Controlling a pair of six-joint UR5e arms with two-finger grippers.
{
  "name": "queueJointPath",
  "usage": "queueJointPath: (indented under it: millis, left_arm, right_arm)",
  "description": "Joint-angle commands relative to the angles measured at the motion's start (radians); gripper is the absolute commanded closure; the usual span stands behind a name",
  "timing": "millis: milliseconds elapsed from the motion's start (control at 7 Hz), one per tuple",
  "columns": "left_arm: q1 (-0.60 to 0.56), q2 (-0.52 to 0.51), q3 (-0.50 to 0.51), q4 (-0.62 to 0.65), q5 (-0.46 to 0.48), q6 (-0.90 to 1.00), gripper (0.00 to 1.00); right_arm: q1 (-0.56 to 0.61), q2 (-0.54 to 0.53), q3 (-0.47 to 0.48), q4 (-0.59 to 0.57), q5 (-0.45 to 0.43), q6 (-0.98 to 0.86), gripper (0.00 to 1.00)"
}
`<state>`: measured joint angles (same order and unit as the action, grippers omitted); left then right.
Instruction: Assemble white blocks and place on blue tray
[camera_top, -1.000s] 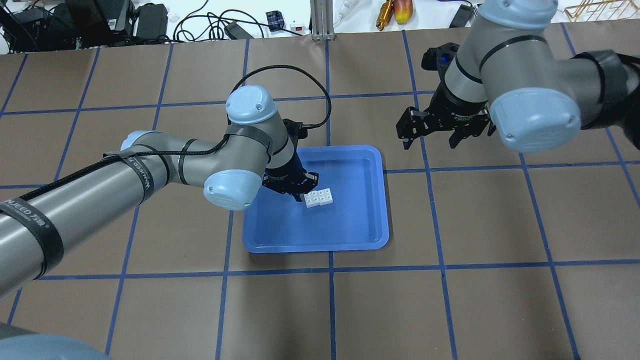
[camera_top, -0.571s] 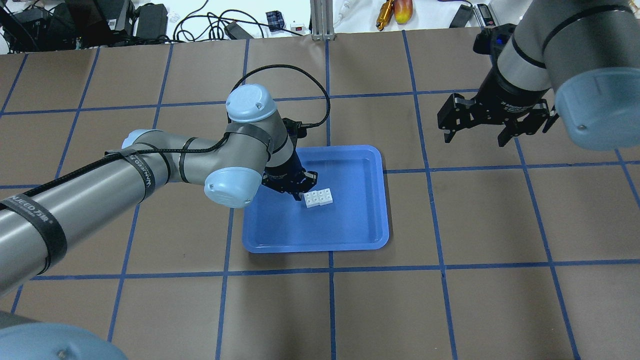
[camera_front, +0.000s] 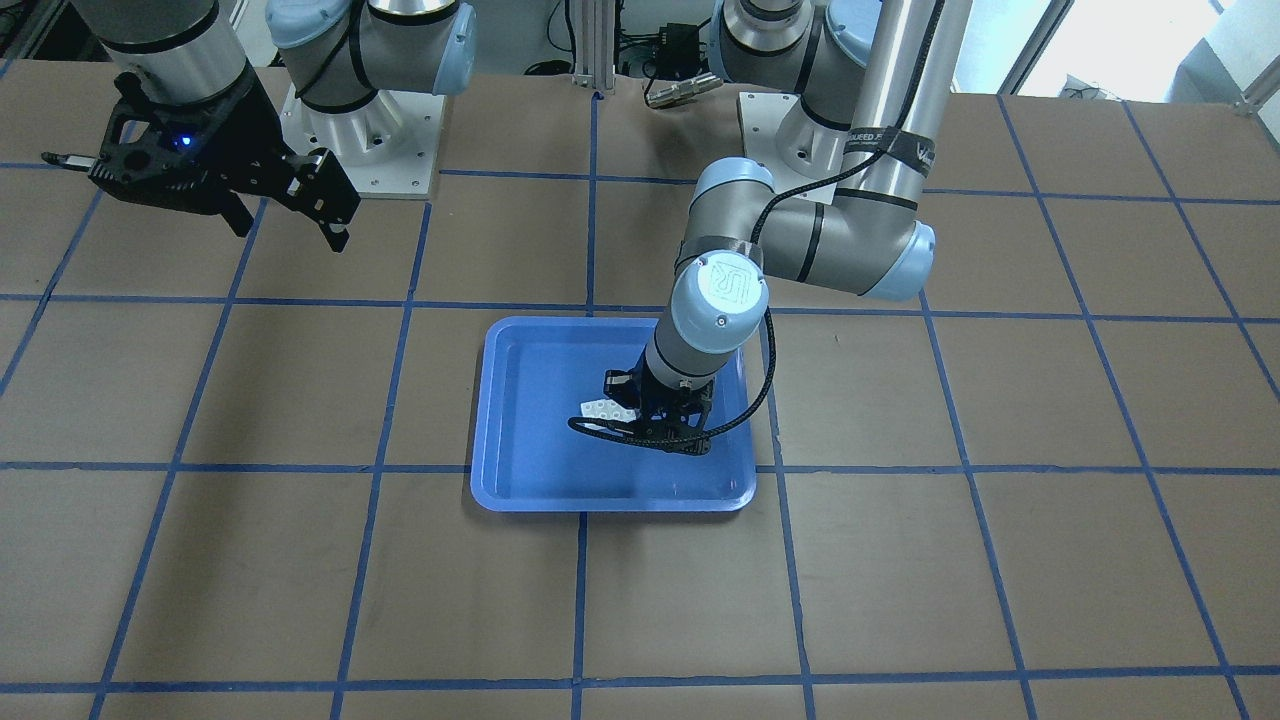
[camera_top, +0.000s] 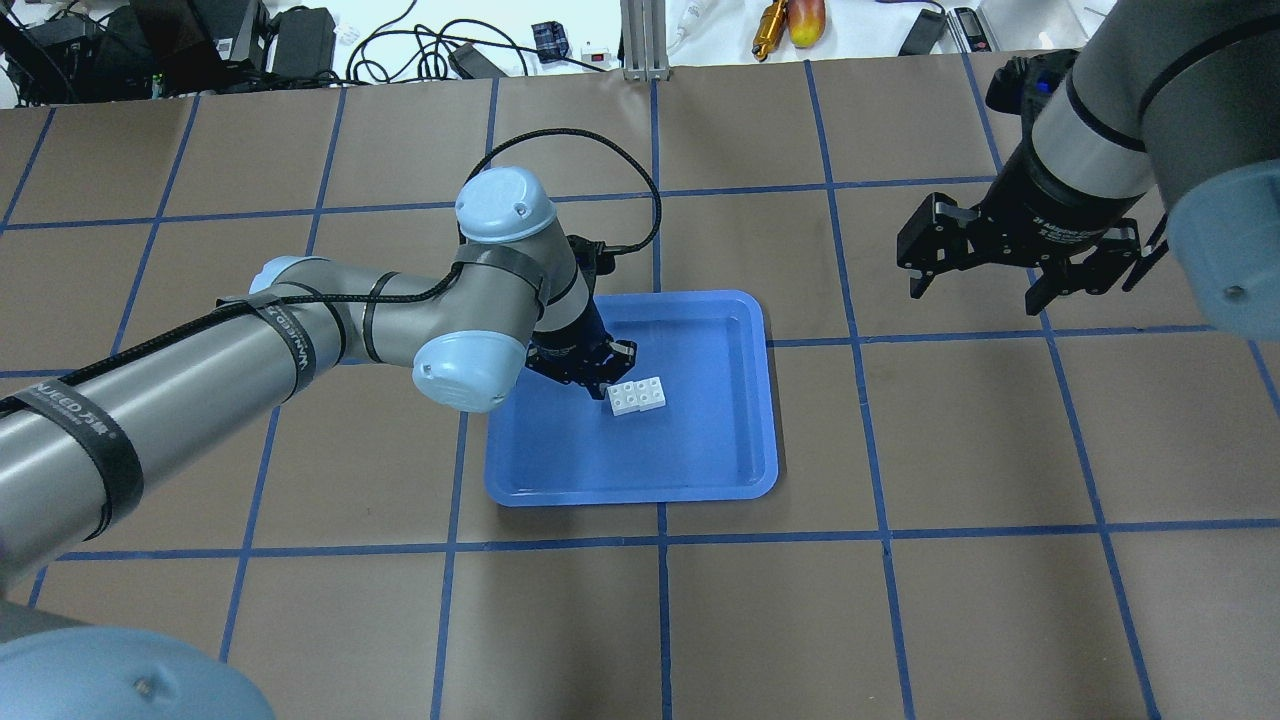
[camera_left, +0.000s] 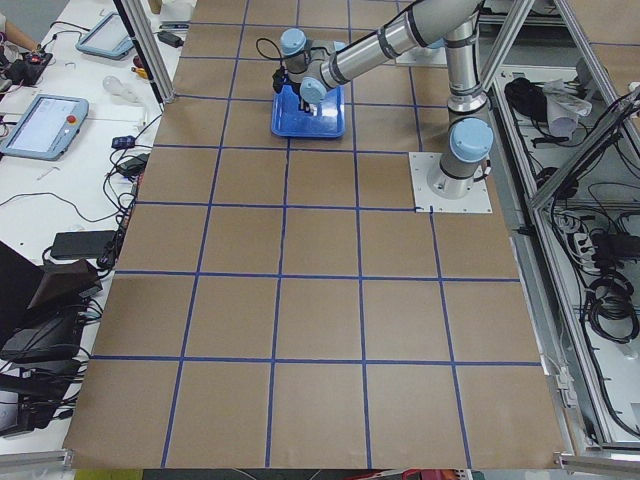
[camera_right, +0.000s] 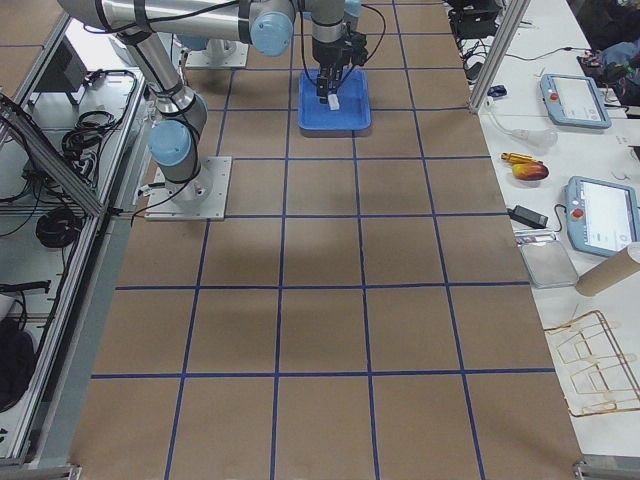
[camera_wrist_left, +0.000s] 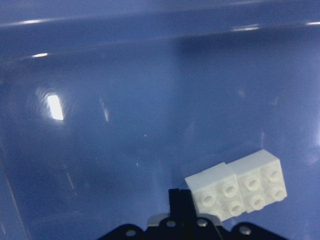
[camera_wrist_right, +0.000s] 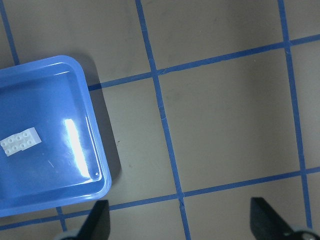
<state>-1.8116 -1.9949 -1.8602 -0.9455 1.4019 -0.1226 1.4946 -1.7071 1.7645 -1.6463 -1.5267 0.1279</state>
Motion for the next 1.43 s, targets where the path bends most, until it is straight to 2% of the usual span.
queueJointPath:
  millis: [0,429,714,1286]
  left_arm:
    - [0.000,-0.001,0.004,-0.001,0.000,0.000,1.00]
    - [0.000,-0.007,0.006,-0.001,-0.003,-0.014,1.00]
    - [-0.002,-0.008,0.006,0.001,-0.003,-0.017,1.00]
    - [-0.009,-0.007,0.006,0.002,-0.004,-0.020,1.00]
  right_arm:
    - [0.001,0.007,-0.043,0.045,-0.001,0.001,0.00]
    - [0.001,0.006,-0.069,0.049,0.000,0.002,0.00]
    - [0.001,0.006,-0.124,0.140,-0.001,0.018,0.00]
    - [0.001,0.009,-0.145,0.141,0.003,0.067,0.00]
